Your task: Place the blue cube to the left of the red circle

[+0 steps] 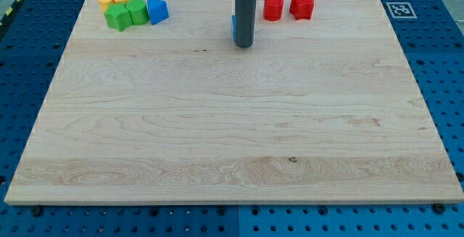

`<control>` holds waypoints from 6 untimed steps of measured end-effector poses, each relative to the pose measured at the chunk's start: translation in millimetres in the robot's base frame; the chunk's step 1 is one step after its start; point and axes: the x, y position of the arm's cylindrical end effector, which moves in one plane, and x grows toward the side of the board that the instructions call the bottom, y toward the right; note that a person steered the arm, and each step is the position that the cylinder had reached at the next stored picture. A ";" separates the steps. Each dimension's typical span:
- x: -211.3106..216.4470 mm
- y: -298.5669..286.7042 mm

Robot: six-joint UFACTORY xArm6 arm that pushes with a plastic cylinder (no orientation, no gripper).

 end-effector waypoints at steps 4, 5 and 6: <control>-45.3 -0.1; -50.2 -0.1; -50.2 -0.1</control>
